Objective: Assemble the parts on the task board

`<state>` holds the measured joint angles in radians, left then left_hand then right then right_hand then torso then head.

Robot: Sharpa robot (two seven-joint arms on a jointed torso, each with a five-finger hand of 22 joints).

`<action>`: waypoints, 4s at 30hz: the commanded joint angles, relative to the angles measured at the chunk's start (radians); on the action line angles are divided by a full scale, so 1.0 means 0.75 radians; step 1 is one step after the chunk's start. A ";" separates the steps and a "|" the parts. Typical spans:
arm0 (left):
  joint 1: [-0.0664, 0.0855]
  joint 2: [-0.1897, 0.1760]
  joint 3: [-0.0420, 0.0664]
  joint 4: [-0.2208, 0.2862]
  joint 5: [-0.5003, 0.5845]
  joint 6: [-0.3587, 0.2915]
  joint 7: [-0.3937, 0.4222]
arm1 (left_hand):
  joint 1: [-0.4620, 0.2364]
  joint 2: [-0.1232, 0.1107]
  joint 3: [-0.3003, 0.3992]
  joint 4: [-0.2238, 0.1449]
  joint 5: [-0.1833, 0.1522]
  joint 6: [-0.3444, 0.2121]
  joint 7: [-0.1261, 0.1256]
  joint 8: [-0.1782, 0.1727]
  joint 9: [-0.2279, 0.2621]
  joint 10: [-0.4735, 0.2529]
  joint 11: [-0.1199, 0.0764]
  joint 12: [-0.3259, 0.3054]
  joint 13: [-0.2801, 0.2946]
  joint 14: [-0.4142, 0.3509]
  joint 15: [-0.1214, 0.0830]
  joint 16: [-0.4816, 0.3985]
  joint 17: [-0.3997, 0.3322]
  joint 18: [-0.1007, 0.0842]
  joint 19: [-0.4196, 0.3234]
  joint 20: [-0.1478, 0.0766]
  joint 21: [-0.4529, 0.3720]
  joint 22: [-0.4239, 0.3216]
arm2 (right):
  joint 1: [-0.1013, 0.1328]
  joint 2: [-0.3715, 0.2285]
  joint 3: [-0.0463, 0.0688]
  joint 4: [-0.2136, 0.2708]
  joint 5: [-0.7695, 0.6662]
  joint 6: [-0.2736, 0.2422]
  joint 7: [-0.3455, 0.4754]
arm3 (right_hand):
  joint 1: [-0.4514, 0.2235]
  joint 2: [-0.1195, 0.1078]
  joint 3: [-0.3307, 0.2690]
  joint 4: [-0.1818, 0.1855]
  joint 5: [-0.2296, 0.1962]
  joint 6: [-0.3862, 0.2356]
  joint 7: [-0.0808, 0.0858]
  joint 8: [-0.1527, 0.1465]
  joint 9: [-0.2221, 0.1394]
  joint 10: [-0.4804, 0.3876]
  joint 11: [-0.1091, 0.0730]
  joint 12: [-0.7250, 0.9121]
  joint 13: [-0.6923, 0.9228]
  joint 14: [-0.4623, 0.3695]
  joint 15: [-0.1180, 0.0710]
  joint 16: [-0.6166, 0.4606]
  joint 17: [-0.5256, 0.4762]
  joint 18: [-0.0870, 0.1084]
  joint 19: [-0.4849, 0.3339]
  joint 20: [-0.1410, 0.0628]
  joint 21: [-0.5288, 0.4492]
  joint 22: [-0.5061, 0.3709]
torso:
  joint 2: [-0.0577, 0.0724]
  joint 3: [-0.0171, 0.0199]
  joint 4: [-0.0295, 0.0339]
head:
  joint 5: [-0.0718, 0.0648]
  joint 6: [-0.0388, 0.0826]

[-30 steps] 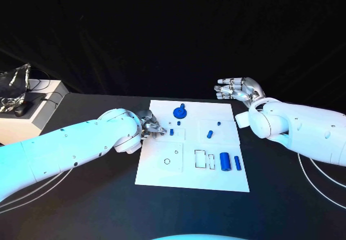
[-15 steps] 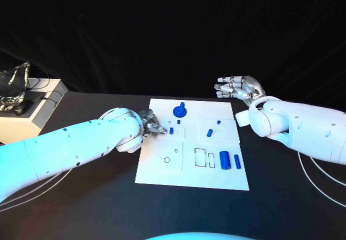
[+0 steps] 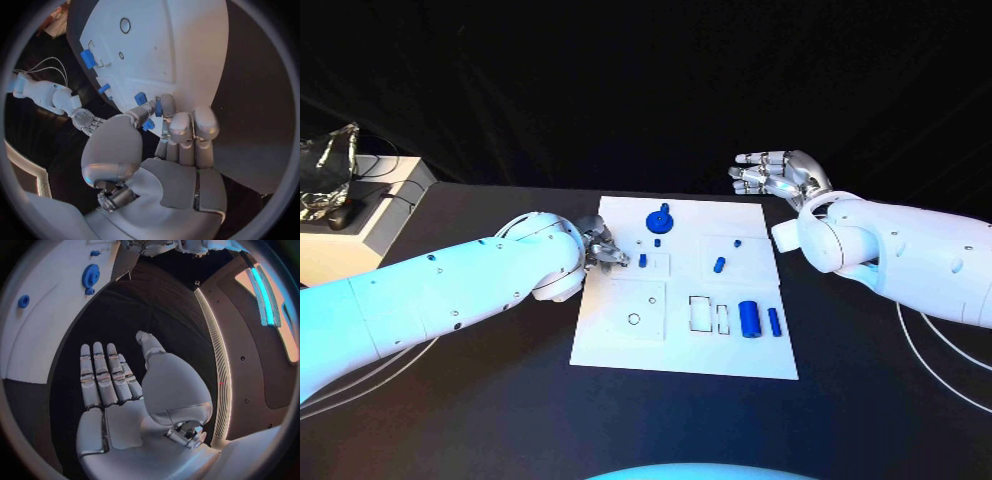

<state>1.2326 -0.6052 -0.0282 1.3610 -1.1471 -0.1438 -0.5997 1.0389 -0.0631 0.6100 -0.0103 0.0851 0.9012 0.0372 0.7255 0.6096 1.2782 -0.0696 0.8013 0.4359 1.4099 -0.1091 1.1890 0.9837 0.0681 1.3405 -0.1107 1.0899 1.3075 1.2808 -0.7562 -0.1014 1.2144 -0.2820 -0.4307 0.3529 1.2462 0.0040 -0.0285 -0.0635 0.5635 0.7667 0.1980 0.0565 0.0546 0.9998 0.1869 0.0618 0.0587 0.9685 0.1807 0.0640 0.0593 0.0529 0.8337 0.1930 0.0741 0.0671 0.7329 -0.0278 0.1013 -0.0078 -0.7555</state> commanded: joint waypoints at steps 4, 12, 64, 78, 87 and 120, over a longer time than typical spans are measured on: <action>-0.003 0.011 -0.003 -0.015 -0.045 0.069 -0.042 | 0.003 -0.005 0.095 -0.107 0.007 0.075 -0.067 0.008 -0.004 0.008 0.000 0.000 -0.003 0.010 0.000 0.012 0.004 -0.022 0.010 -0.002 0.008 0.147 | 0.000 -0.001 0.000 0.005 -0.011 0.021 0.010 | -0.010 -0.002 -0.004 -0.007 0.007 0.003 0.047 -0.006 -0.001 0.003 0.002 -0.004 -0.001 -0.006 -0.001 -0.008 -0.002 0.009 -0.009 0.004 -0.007 -0.001 | 0.000 -0.0001 -0.0008 | 0.002 -0.003; -0.003 0.019 -0.003 -0.019 -0.039 0.104 -0.045 | 0.004 -0.003 0.089 -0.106 0.007 0.078 -0.068 0.011 -0.005 0.010 -0.001 -0.001 -0.005 0.010 0.000 0.016 0.006 -0.023 0.010 -0.001 0.011 0.147 | 0.000 -0.002 0.000 0.006 -0.011 0.020 0.010 | -0.010 -0.002 -0.004 -0.007 0.007 0.003 0.047 -0.006 -0.001 0.003 0.002 -0.004 -0.001 -0.006 -0.001 -0.008 -0.002 0.009 -0.009 0.004 -0.007 -0.001 | 0.001 0.0004 -0.0004 | 0.002 -0.006; -0.002 0.040 -0.002 -0.063 -0.039 0.174 -0.061 | 0.029 0.015 0.060 -0.101 -0.012 0.071 -0.064 0.010 -0.015 0.007 0.002 -0.003 -0.010 0.008 0.004 0.020 0.011 -0.018 0.002 0.008 0.010 0.144 | 0.000 -0.001 0.000 0.007 -0.012 0.024 0.011 | -0.011 -0.002 -0.006 -0.005 0.008 0.005 0.047 -0.006 -0.001 0.004 0.002 -0.004 -0.001 -0.005 -0.001 -0.008 -0.002 0.009 -0.010 0.004 -0.007 -0.001 | 0.002 -0.0015 0.0006 | 0.000 -0.021; -0.002 0.046 -0.002 -0.048 -0.032 0.187 -0.057 | 0.034 0.016 0.056 -0.101 -0.012 0.072 -0.063 0.009 -0.017 0.007 0.002 -0.003 -0.010 0.008 0.004 0.021 0.013 -0.017 0.001 0.011 0.009 0.143 | 0.000 -0.001 0.000 0.008 -0.012 0.025 0.011 | -0.011 -0.002 -0.006 -0.005 0.008 0.005 0.047 -0.006 -0.001 0.004 0.002 -0.004 -0.001 -0.005 -0.001 -0.008 -0.002 0.009 -0.010 0.004 -0.007 -0.001 | 0.002 -0.0013 0.0003 | 0.000 -0.027; -0.003 0.044 -0.001 -0.045 -0.037 0.174 -0.051 | 0.039 0.015 0.055 -0.102 -0.012 0.073 -0.063 0.009 -0.018 0.008 0.001 -0.003 -0.011 0.009 0.004 0.023 0.017 -0.016 0.002 0.011 0.010 0.143 | 0.000 0.001 0.000 0.006 -0.013 0.025 0.011 | -0.011 -0.002 -0.006 -0.005 0.008 0.005 0.047 -0.006 -0.001 0.004 0.002 -0.004 -0.001 -0.005 -0.001 -0.008 -0.002 0.009 -0.010 0.004 -0.007 -0.001 | 0.002 -0.0014 0.0005 | 0.005 -0.029; -0.002 0.046 -0.001 -0.066 -0.003 0.199 -0.065 | 0.011 -0.077 -0.076 0.048 -0.017 0.106 -0.074 -0.042 -0.035 -0.003 -0.001 0.000 -0.008 0.007 0.001 0.014 0.019 -0.018 -0.003 0.005 -0.003 0.137 | 0.000 0.000 0.000 0.005 -0.015 0.024 0.011 | -0.009 -0.002 -0.007 -0.003 0.007 0.003 0.047 -0.006 -0.001 0.003 0.002 -0.004 -0.001 -0.008 0.000 -0.008 -0.002 0.009 -0.012 0.004 -0.007 -0.001 | 0.003 -0.0009 -0.0001 | 0.003 -0.030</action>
<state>1.2430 -0.5699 -0.0198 1.3161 -1.1632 -0.0462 -0.6166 1.0440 -0.1102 0.5510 0.0193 0.0699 0.9663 -0.0130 0.6930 0.5804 1.2790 -0.0680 0.8013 0.4302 1.4132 -0.1054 1.2003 0.9973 0.0681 1.3385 -0.1018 1.0892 1.3078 1.2808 -0.7566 -0.1015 1.2173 -0.2846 -0.4275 0.3525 1.2464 0.0039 -0.0285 -0.0635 0.5635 0.7667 0.1979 0.0565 0.0546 0.9998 0.1869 0.0618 0.0587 0.9686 0.1807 0.0640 0.0594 0.0530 0.8301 0.1968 0.0741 0.0674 0.7342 -0.0285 0.1015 -0.0054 -0.7776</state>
